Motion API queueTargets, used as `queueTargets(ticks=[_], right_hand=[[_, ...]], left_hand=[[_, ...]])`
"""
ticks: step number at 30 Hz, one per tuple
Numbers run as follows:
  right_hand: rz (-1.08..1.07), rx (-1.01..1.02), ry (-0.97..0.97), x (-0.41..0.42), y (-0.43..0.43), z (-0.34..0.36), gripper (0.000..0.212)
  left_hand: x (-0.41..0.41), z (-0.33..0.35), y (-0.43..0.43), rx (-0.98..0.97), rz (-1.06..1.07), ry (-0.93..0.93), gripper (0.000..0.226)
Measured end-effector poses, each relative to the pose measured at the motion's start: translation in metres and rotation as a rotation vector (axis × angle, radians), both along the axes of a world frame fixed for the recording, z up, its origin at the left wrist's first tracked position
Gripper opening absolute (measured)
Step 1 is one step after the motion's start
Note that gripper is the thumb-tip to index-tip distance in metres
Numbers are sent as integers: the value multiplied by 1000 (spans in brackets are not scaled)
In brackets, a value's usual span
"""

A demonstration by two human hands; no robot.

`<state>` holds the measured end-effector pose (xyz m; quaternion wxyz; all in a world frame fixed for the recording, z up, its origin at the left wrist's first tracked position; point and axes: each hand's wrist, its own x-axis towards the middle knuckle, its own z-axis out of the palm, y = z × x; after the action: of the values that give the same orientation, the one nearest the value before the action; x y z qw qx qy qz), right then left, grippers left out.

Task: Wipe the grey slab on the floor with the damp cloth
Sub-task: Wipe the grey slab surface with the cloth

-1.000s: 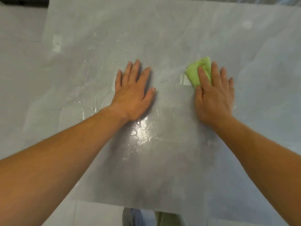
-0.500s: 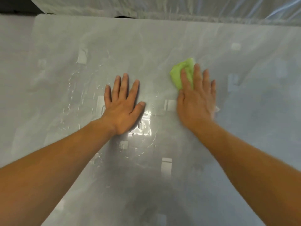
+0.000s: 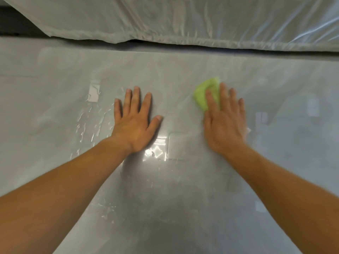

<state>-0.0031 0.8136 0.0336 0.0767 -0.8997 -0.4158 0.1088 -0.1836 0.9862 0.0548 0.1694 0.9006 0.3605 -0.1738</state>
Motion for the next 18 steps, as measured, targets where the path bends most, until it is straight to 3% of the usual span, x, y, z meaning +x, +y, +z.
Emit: queueTargets(ticks=[2, 4, 9, 10, 14, 15, 16, 18], right_hand=[[261, -24, 8, -14, -14, 0, 58], [334, -29, 4, 9, -13, -1, 57], [-184, -34, -2, 47, 45, 1, 63], [-152, -22, -16, 34, 57, 2, 65], [367, -18, -29, -8, 67, -1, 59], [398, -27, -25, 1, 66, -1, 57], [353, -32, -31, 13, 67, -2, 57], [62, -34, -24, 40, 75, -4, 58]], left_hand=[[-1, -3, 2, -13, -9, 18, 77], [-3, -4, 1, -20, -25, 30, 78], [-5, -5, 3, -35, -29, 1, 80], [-5, -4, 3, -44, -26, -3, 80], [-3, -2, 6, -100, -15, 8, 80], [-3, -1, 7, -110, -16, 10, 80], [-3, -1, 8, -118, -18, 10, 80], [-3, -2, 7, -127, -20, 9, 80]])
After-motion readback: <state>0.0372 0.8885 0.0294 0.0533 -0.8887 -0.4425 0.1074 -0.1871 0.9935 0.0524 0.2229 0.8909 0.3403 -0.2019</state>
